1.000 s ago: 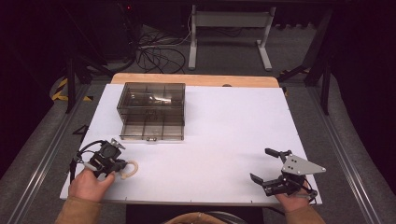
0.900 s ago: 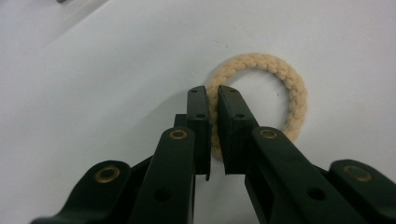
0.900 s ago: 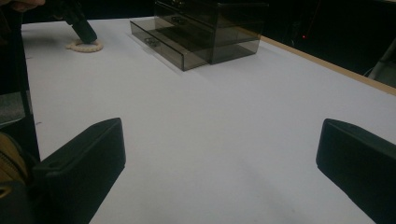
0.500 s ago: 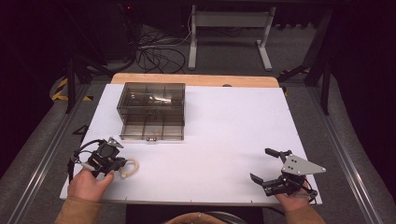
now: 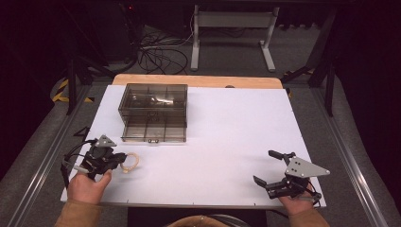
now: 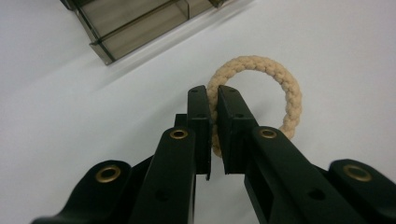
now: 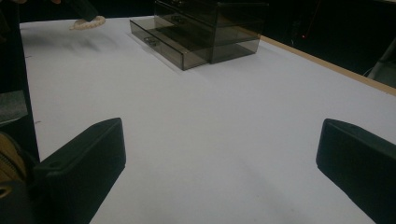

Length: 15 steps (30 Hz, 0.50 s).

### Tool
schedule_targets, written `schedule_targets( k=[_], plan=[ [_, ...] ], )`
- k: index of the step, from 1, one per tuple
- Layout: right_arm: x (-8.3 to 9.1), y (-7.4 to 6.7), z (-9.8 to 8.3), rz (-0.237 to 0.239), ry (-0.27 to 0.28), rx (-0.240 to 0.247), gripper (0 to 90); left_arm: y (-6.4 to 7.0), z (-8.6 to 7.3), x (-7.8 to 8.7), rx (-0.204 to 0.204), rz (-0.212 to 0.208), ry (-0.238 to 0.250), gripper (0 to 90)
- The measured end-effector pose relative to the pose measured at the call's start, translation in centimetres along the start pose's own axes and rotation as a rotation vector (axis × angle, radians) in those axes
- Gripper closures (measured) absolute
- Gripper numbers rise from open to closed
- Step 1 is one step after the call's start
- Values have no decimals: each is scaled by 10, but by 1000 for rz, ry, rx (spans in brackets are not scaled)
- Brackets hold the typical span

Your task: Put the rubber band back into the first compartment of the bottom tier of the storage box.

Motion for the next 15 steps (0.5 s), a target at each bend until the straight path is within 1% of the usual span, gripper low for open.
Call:
schedule_targets(
  k=[4,6,9,11,13,15],
  plan=[
    [0,0,0,-1,0,0,20,0,1,4,-3,-9,45,841],
    [0,0,0,-1,-1,0,20,0,2,7,3,-16,69,841],
    [0,0,0,-2,0,-1,20,0,2,11,19,-46,112,841],
    [0,0,0,-3,2,-1,20,-1,3,14,26,-57,141,841],
    [0,0,0,-2,1,-2,20,-1,3,16,28,-59,167,841],
    [0,0,0,-2,-1,-2,20,-1,3,18,19,-52,190,841]
  ],
)
Point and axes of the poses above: each handheld gripper's, and its own axes: x roughly backward along the jaws, z roughly out of its top, y roughly to its right, the point moved 4 cm from there along -x, roughly forward along the jaws, and after that the axes turned 8 degrees about x, right-handed, at the moved point
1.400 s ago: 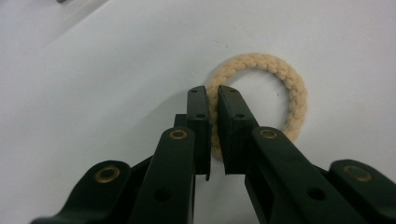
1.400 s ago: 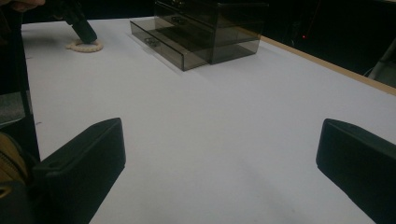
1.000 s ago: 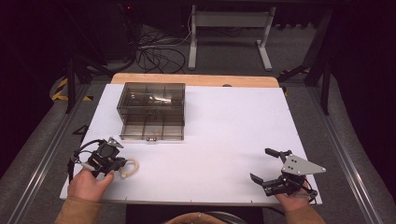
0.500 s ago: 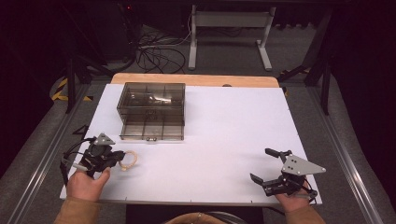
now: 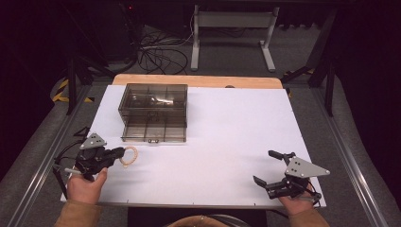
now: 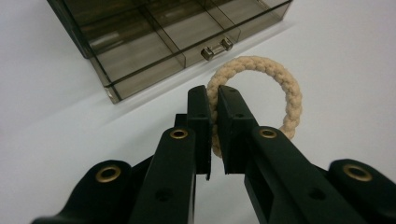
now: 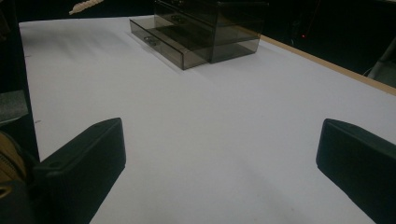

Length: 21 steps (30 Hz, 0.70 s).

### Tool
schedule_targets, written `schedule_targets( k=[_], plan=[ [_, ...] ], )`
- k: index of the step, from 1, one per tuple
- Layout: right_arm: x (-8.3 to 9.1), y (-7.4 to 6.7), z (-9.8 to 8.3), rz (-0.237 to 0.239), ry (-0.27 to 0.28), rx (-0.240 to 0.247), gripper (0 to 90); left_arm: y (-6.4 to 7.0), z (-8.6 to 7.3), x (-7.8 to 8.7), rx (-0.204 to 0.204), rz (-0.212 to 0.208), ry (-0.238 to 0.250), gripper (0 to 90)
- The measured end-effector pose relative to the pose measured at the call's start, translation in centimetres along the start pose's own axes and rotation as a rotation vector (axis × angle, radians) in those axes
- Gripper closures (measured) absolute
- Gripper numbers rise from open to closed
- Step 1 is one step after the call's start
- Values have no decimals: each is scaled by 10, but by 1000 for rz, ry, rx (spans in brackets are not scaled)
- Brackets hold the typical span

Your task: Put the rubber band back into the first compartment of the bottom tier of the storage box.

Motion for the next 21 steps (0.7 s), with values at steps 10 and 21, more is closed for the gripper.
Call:
schedule_targets(
  k=[10,21],
  plan=[
    [0,0,0,1,-2,-1,21,-2,1,7,31,-44,106,840],
    [0,0,0,2,-3,3,20,-2,2,13,40,-55,188,840]
  ],
)
Point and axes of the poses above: each handheld gripper's, and its own axes: x roughly backward along the jaws, z roughly out of its top, y roughly to its right, the point moved 4 cm from there along -x, roughly forward along the jaws, and after that the axes turned 8 degrees about x, right-handed, at the moved point
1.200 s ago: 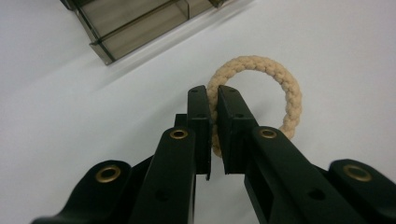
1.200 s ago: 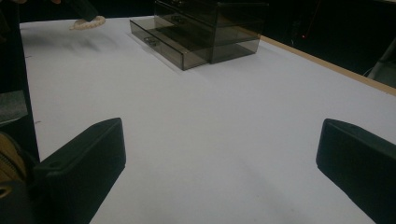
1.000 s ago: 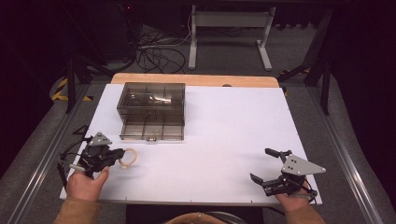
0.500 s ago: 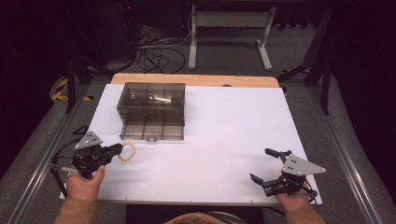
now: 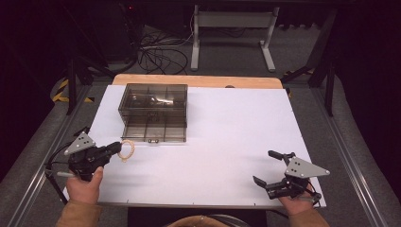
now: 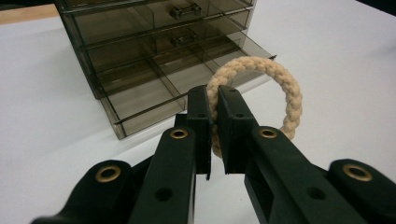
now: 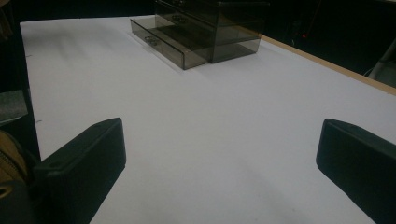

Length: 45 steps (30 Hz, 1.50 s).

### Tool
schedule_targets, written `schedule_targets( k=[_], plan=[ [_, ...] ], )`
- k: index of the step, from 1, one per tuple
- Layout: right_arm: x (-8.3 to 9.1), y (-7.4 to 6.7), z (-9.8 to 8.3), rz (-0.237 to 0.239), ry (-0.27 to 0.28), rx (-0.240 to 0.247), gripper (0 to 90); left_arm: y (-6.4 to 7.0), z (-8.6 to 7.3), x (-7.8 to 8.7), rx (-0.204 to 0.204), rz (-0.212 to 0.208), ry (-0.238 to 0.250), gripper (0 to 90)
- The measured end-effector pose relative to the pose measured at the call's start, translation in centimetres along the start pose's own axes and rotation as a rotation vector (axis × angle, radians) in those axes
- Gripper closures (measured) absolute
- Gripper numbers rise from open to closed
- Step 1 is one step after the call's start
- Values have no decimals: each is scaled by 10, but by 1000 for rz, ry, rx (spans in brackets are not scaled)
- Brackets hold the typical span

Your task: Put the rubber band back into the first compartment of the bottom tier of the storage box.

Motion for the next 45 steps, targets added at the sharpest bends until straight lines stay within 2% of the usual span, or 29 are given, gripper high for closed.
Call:
schedule_targets(
  k=[11,21,45],
  plan=[
    [-1,0,0,2,3,0,21,1,2,4,-3,-2,55,840],
    [-1,0,0,1,4,-6,21,4,5,6,-14,2,83,840],
    [-1,0,0,0,-1,-3,21,0,33,-2,-21,20,96,838]
  ],
)
Point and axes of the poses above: each handheld gripper's, and its own axes: x roughly backward along the jaws, z roughly out of its top, y roughly to its right, the point moved 4 cm from there along -x, roughly forward along the jaws, and after that the axes turned 8 degrees about x, right-handed, at the moved point
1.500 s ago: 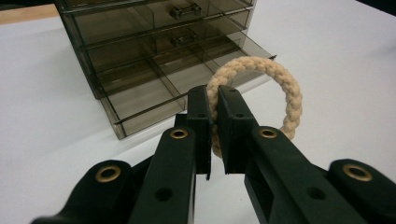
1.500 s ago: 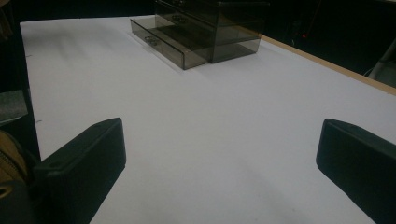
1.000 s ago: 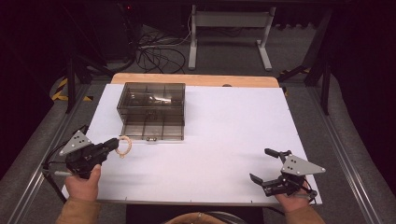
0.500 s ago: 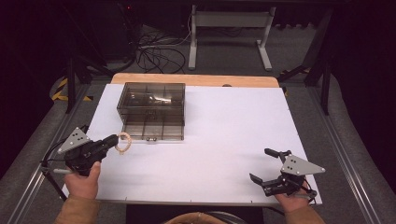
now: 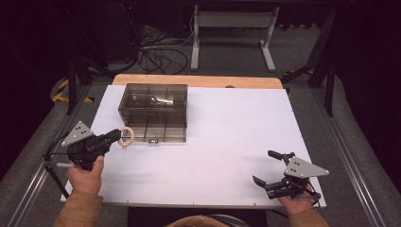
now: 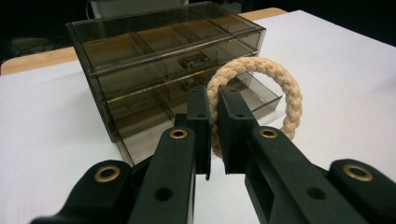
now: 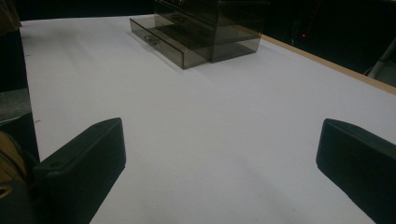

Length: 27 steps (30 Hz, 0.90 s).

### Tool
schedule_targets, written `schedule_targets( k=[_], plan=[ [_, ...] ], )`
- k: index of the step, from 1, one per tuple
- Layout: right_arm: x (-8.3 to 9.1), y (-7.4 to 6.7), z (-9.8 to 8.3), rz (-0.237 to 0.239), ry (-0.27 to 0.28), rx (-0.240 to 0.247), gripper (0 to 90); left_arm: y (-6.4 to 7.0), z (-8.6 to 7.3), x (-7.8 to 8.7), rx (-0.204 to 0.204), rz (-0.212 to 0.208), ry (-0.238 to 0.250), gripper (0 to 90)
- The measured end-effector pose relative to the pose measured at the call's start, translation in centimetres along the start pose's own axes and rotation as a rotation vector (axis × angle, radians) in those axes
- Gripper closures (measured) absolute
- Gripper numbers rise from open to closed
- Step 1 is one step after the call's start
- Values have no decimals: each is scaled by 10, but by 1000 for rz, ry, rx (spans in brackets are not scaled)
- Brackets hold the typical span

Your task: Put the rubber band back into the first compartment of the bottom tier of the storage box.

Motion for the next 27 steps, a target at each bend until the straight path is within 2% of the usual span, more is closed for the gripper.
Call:
schedule_targets(
  k=[15,20,27],
  plan=[
    [0,0,0,-1,0,-1,21,-5,12,-13,0,23,-3,838],
    [0,0,0,-2,0,4,21,-7,14,-18,13,24,-5,838],
    [0,0,0,0,-2,1,20,-9,20,-26,6,37,-8,837]
  ],
)
Point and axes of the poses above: each handheld gripper's, and its own axes: x roughly backward along the jaws, z roughly out of its top, y roughly to its right, the point moved 4 cm from there along -x, roughly forward along the jaws, and after that the axes turned 8 degrees about x, right-handed, at the moved point
